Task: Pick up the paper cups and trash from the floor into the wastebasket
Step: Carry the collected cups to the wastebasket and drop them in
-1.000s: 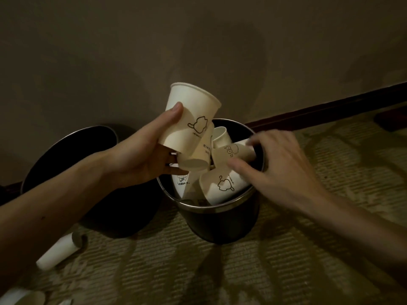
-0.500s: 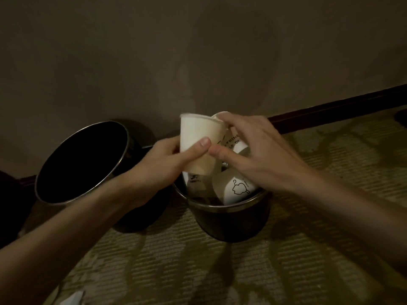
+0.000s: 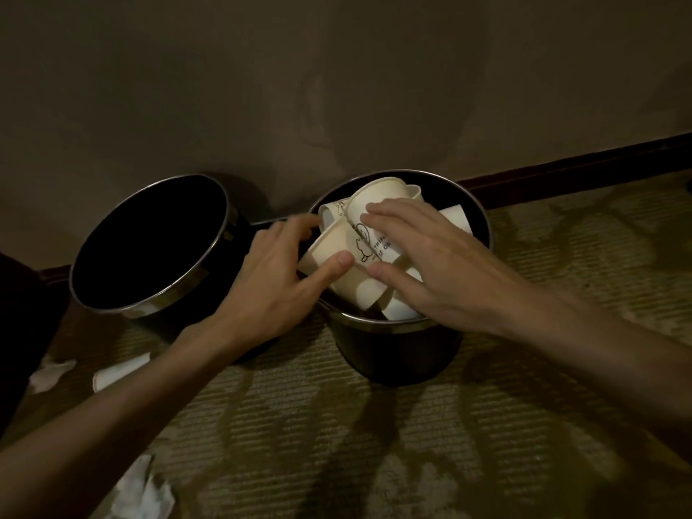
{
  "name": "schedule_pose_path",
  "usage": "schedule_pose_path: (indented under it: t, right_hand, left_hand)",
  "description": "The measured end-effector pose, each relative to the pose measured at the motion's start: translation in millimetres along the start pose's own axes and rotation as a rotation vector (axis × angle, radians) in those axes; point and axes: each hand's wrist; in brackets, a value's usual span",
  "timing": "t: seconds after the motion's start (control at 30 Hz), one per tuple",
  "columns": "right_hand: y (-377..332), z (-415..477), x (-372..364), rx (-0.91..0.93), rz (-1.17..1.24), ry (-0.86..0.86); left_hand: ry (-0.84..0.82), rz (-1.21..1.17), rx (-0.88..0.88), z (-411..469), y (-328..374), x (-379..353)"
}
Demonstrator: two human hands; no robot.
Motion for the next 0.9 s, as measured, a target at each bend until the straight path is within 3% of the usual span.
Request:
schedule_pose_path:
  t: [0.1,0.17,0.37,0.53,0.7,0.9]
  right_hand:
    - [-5,-10,15,-0.047,0.011,0.094]
    - [-9,-28,35,-0.092,0.011,0.186]
    - [-11,-147,105,-0.352,0.119,0.224]
    - [-7,-294,151,-0.584,0.043,0.237]
    - [-26,-440,163,-0.850,-0.061,0.254]
    - [-31,-582,126,-1.179,-0.097,0.326]
  left_hand:
    - [0.191,-0.061,-0.088,2,13,16]
    - [0.175,-0.082,-0.186,9,34,31]
    - [-0.198,0.090,-0.606,-4,155,35]
    - [-0.411,0.339,-0.918,-39,278,-36]
    - [-0.678,0.296,-1.018,-107,364,-144]
    - [-1.022,0.253,-1.025,-199,411,-283]
Point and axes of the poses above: each hand's wrist, its own z-axis towards the middle knuckle, its own x-axis out of the back of the hand, y = z × x, and after that the axes turned 2 degrees about x, right-handed
